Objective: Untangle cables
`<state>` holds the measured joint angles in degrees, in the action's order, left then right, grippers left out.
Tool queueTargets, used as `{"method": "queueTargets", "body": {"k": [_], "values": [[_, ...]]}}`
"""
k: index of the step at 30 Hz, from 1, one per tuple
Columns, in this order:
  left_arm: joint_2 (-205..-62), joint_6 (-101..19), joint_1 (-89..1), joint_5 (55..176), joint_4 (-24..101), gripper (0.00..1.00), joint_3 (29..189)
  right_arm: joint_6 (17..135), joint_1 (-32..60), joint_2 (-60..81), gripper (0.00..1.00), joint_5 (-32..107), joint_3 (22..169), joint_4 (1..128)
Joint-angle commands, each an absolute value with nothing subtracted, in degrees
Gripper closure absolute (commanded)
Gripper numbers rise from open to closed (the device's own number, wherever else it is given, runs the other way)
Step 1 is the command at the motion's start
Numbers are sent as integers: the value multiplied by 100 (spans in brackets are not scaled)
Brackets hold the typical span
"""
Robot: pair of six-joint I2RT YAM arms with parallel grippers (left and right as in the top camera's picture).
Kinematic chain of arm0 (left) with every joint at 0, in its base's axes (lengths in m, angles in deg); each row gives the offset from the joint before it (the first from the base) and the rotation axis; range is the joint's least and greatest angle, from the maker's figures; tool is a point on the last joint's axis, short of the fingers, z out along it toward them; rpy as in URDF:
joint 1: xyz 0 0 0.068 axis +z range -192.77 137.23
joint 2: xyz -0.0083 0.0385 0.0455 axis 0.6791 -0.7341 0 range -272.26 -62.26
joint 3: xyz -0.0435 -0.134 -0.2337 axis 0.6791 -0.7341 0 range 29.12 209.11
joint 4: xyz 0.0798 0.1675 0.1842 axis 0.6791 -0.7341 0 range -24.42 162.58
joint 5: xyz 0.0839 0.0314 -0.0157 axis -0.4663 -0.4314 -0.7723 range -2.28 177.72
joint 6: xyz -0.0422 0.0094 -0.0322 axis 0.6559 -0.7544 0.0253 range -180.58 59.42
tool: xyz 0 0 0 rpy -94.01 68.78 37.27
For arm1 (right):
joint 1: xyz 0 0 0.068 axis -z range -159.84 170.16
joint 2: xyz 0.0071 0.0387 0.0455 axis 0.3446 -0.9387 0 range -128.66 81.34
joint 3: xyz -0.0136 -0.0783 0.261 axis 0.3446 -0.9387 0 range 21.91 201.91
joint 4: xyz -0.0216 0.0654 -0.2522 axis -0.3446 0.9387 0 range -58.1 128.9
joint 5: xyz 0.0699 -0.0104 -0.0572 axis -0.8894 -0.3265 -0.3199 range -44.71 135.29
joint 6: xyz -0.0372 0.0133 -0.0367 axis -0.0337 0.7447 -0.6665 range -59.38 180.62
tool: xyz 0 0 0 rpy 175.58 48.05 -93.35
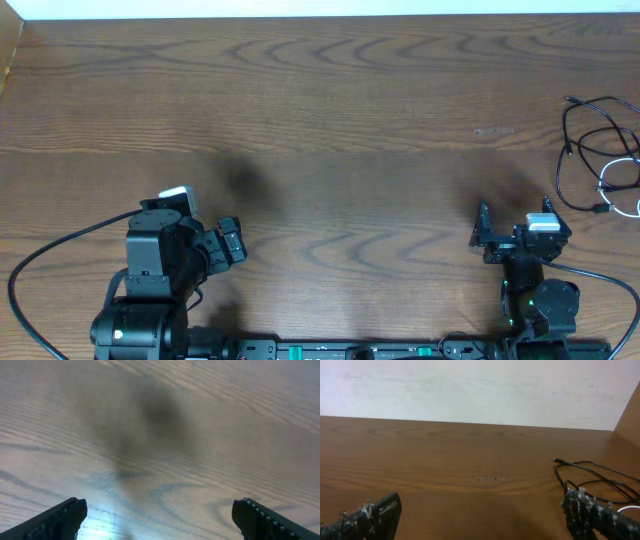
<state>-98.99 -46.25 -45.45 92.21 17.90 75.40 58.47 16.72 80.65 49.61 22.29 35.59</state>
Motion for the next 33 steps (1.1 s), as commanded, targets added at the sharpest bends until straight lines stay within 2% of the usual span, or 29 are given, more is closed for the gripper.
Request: {"method": "queueTargets", "body": {"k": [1, 7, 19, 28, 33], "values": [[-9626, -4899, -4545, 9068, 1860, 2, 7446, 5784, 1722, 8104, 1, 4921, 2220, 3591], [-8751, -5703, -4541, 9070, 2966, 2, 6613, 5784, 1722, 8104, 1, 4924, 2220, 3591], [-6603, -5758, -4541, 9072, 5571, 2, 4040, 5784, 1722, 8104, 1, 4921, 2220, 3591], [-6233, -6142, -4541, 9068, 7563, 3, 2983, 5784, 1722, 8104, 1, 4924, 2220, 3589], [-6233, -6682, -4534, 9000, 7412, 2, 2932, 5784, 1722, 8104, 1, 4924, 2220, 3591]]}}
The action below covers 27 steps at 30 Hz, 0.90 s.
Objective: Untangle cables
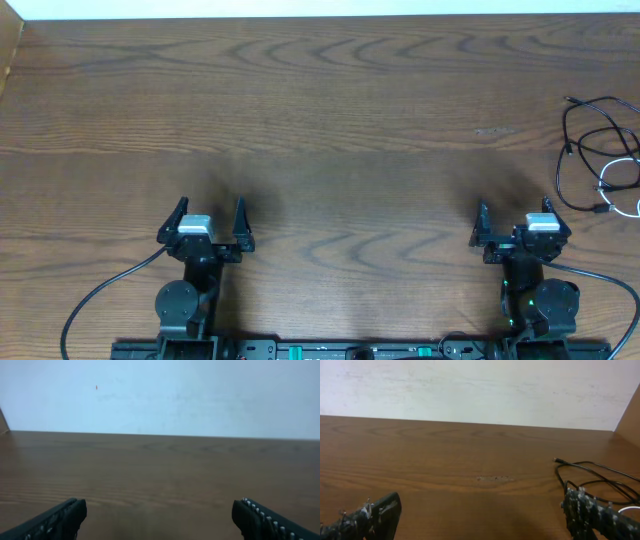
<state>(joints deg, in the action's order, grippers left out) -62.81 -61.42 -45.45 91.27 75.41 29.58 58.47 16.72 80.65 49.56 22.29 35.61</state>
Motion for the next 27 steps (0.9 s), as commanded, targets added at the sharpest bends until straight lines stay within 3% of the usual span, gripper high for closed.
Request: {"method": "queueTargets", "body": {"k": [1, 3, 27], "values": [[-6233, -6680, -4530, 8998, 7241, 2, 2932, 5784, 1722, 8104, 1, 4924, 2220, 3591], [-6233, -6649, -4530, 8996, 6817, 2, 2932, 5784, 1722, 8104, 1, 4924, 2220, 3591], [-6235, -6571, -4530, 9004, 6859, 2, 2934, 5784, 1722, 8104, 1, 4924, 2220, 3591]]}}
